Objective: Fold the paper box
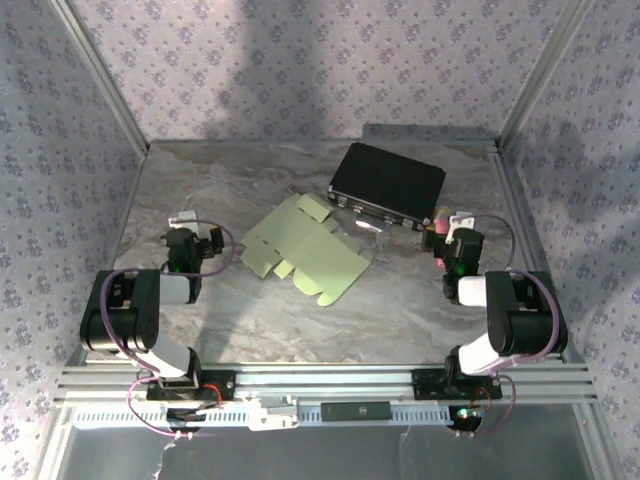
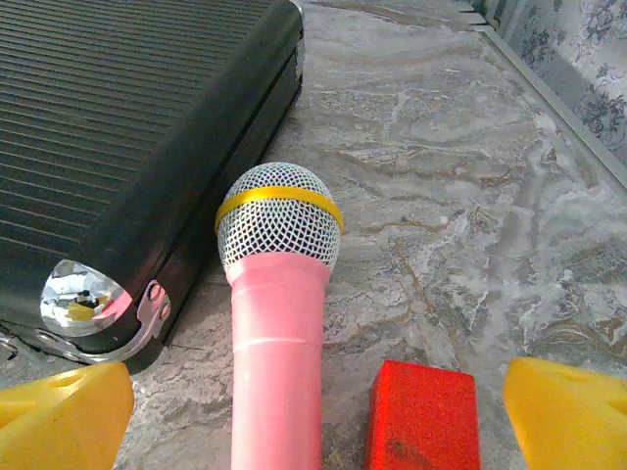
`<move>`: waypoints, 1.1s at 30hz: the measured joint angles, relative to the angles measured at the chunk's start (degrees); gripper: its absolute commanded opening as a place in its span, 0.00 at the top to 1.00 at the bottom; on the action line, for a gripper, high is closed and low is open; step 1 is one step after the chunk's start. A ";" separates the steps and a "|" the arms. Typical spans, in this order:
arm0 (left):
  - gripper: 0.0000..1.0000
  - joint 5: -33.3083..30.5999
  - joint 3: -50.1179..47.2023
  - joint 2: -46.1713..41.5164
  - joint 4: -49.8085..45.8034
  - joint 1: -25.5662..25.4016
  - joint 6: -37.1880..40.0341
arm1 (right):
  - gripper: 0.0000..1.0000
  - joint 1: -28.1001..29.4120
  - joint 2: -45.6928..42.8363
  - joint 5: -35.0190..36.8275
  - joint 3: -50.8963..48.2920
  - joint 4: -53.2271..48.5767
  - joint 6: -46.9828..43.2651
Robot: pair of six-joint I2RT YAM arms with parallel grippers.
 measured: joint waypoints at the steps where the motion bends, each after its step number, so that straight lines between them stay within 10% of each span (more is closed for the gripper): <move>1: 0.00 0.00 0.00 0.00 0.00 0.00 -0.02 | 0.01 0.00 -0.02 0.00 0.00 0.00 0.00; 28: 0.00 0.00 0.00 -0.02 0.09 -0.09 0.28 | 0.01 0.09 -0.35 0.02 0.00 -0.17 -0.20; 33: 0.00 -5.79 -0.07 -11.96 -6.97 -6.25 3.19 | 0.01 3.82 -16.98 5.46 0.50 -11.54 -0.83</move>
